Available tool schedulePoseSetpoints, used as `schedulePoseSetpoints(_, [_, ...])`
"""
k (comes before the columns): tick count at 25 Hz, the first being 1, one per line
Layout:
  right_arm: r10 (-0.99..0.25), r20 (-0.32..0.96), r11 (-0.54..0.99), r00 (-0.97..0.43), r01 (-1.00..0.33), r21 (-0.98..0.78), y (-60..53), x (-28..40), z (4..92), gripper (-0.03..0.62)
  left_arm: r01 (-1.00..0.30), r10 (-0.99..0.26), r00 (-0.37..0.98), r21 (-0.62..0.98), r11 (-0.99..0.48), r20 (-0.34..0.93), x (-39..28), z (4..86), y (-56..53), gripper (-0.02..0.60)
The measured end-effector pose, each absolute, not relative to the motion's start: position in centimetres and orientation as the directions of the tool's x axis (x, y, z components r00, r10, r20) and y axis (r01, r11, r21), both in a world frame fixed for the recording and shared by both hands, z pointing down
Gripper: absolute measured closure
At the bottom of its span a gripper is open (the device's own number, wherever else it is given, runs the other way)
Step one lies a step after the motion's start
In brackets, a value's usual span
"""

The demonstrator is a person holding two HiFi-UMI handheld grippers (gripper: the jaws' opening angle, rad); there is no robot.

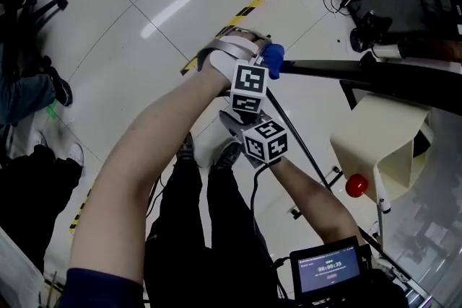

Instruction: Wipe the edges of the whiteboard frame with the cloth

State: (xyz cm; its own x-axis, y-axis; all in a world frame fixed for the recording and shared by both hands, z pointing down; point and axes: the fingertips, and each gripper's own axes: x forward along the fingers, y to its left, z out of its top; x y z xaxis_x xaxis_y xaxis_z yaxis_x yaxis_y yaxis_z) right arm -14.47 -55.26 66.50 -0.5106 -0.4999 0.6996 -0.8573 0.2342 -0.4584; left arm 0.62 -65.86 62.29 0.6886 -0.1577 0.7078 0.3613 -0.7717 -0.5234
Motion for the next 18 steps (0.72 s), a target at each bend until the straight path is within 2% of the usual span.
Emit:
schedulePoseSetpoints(7, [-0.488, 0.696, 0.299, -0.527, -0.850, -0.434, -54.1, -15.6, 63.5, 0.433, 0.372, -0.172, 0.702, -0.561, -0.739, 0.691, 0.9, 57.8, -65.8, 0.376])
schedulePoseSetpoints(18, [-0.529, 0.676, 0.310, -0.513, -0.858, -0.409, -55.1, -15.0, 56.9, 0.436, 0.346, -0.184, 0.725, -0.582, -0.736, 0.664, 1.1, 49.8, -65.5, 0.376])
